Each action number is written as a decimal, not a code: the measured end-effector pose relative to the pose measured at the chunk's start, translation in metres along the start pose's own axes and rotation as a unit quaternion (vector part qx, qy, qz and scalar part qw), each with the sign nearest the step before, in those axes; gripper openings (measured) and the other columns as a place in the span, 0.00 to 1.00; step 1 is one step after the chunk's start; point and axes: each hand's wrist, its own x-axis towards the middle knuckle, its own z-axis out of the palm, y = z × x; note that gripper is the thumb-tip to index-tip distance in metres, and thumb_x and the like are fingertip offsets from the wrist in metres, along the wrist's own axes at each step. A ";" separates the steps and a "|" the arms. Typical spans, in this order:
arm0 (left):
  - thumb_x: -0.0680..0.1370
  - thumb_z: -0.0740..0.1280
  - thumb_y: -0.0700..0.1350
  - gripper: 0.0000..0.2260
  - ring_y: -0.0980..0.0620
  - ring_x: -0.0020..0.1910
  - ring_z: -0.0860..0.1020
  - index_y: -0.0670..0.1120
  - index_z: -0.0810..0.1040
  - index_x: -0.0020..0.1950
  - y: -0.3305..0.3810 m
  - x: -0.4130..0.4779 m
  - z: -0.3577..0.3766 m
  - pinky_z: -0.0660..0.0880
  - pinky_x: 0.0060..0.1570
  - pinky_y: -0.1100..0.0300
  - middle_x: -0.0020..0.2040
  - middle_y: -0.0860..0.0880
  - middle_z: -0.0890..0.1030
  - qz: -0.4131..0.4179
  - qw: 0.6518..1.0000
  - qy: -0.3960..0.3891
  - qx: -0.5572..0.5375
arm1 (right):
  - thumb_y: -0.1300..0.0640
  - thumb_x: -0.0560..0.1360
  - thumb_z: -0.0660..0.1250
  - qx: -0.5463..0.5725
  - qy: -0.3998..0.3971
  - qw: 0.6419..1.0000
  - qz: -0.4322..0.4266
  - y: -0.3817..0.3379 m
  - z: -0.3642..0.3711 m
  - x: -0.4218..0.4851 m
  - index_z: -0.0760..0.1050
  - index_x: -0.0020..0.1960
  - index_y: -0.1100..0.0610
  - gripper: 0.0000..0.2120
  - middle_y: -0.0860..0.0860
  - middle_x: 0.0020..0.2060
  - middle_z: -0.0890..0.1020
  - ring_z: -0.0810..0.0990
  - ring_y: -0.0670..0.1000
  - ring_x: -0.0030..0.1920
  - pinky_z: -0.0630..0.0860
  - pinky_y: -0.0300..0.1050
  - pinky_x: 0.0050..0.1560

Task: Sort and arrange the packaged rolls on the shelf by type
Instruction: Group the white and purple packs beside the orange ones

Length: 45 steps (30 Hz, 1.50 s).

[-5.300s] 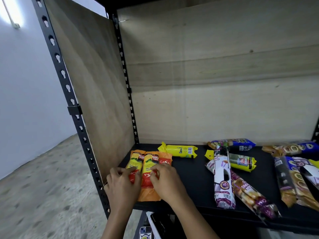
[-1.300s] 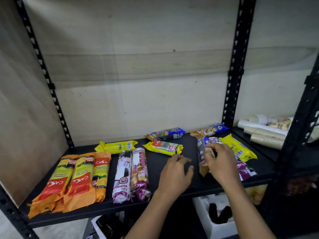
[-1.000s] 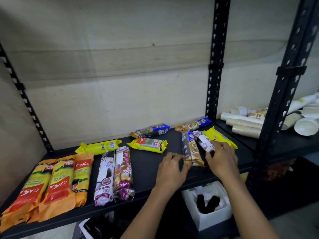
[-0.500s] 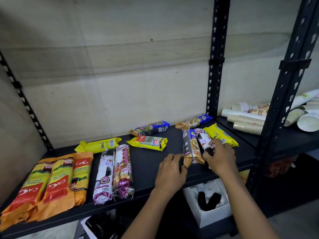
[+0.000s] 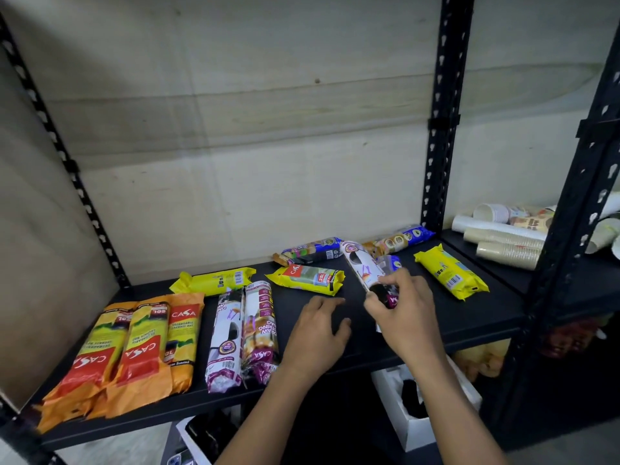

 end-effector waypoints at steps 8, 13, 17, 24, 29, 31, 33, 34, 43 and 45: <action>0.76 0.62 0.55 0.16 0.49 0.59 0.75 0.51 0.79 0.59 -0.057 -0.017 -0.073 0.75 0.56 0.52 0.57 0.51 0.77 -0.042 0.991 0.094 0.089 | 0.50 0.71 0.72 0.002 -0.057 0.997 -0.055 -0.027 0.059 -0.032 0.72 0.50 0.47 0.11 0.48 0.49 0.70 0.69 0.49 0.54 0.65 0.43 0.47; 0.78 0.66 0.53 0.12 0.49 0.57 0.76 0.49 0.82 0.57 -0.079 -0.030 -0.093 0.76 0.55 0.53 0.57 0.49 0.78 -0.074 0.982 0.103 0.138 | 0.51 0.71 0.71 0.010 -0.078 0.994 -0.078 -0.037 0.089 -0.051 0.72 0.50 0.49 0.11 0.48 0.50 0.69 0.67 0.48 0.55 0.68 0.41 0.47; 0.79 0.64 0.58 0.15 0.52 0.56 0.76 0.51 0.82 0.56 -0.084 -0.039 -0.094 0.73 0.53 0.59 0.56 0.52 0.78 -0.077 0.981 0.084 0.158 | 0.49 0.72 0.70 -0.017 -0.097 0.991 -0.089 -0.038 0.103 -0.059 0.70 0.51 0.48 0.11 0.47 0.50 0.67 0.65 0.47 0.54 0.67 0.37 0.45; 0.79 0.64 0.56 0.14 0.51 0.58 0.75 0.50 0.82 0.58 -0.086 -0.041 -0.091 0.74 0.55 0.56 0.57 0.51 0.78 -0.078 0.980 0.089 0.158 | 0.43 0.71 0.67 -0.082 -0.091 0.987 -0.107 -0.032 0.115 -0.069 0.70 0.53 0.46 0.14 0.46 0.50 0.66 0.66 0.48 0.52 0.73 0.43 0.50; 0.79 0.63 0.56 0.14 0.51 0.59 0.74 0.51 0.81 0.58 -0.085 -0.041 -0.090 0.73 0.55 0.56 0.57 0.51 0.78 -0.081 0.978 0.093 0.169 | 0.38 0.73 0.63 -0.108 -0.077 0.984 -0.118 -0.031 0.120 -0.071 0.69 0.53 0.46 0.14 0.47 0.50 0.66 0.68 0.49 0.52 0.72 0.47 0.50; 0.79 0.64 0.56 0.14 0.51 0.58 0.74 0.51 0.81 0.58 -0.086 -0.041 -0.089 0.74 0.55 0.55 0.57 0.51 0.78 -0.084 0.978 0.091 0.168 | 0.37 0.75 0.60 -0.109 -0.078 0.984 -0.118 -0.031 0.120 -0.071 0.69 0.53 0.46 0.15 0.47 0.51 0.67 0.68 0.49 0.52 0.71 0.47 0.49; 0.79 0.63 0.56 0.14 0.50 0.59 0.74 0.51 0.80 0.58 -0.086 -0.041 -0.089 0.75 0.56 0.54 0.57 0.51 0.78 -0.083 0.979 0.086 0.163 | 0.36 0.76 0.58 -0.110 -0.088 0.983 -0.118 -0.031 0.118 -0.071 0.69 0.55 0.45 0.14 0.46 0.52 0.67 0.68 0.49 0.52 0.71 0.46 0.50; 0.79 0.63 0.56 0.14 0.51 0.59 0.73 0.51 0.80 0.59 -0.085 -0.041 -0.089 0.75 0.56 0.54 0.58 0.51 0.78 -0.083 0.980 0.083 0.161 | 0.36 0.76 0.57 -0.108 -0.093 0.983 -0.118 -0.030 0.117 -0.071 0.69 0.55 0.44 0.14 0.46 0.52 0.67 0.68 0.48 0.53 0.71 0.46 0.50; 0.78 0.64 0.55 0.11 0.49 0.55 0.75 0.51 0.82 0.53 -0.078 -0.022 -0.083 0.78 0.50 0.50 0.55 0.50 0.77 -0.087 0.980 0.104 0.148 | 0.38 0.79 0.56 -0.103 -0.102 0.979 -0.141 -0.020 0.086 -0.045 0.75 0.59 0.40 0.14 0.43 0.54 0.72 0.69 0.47 0.56 0.70 0.46 0.53; 0.78 0.65 0.54 0.11 0.47 0.56 0.75 0.50 0.82 0.53 -0.073 -0.010 -0.079 0.77 0.52 0.50 0.56 0.49 0.77 -0.083 0.982 0.104 0.134 | 0.41 0.79 0.60 -0.108 -0.049 0.984 -0.134 -0.012 0.075 -0.032 0.77 0.60 0.43 0.14 0.45 0.54 0.73 0.70 0.48 0.55 0.72 0.48 0.52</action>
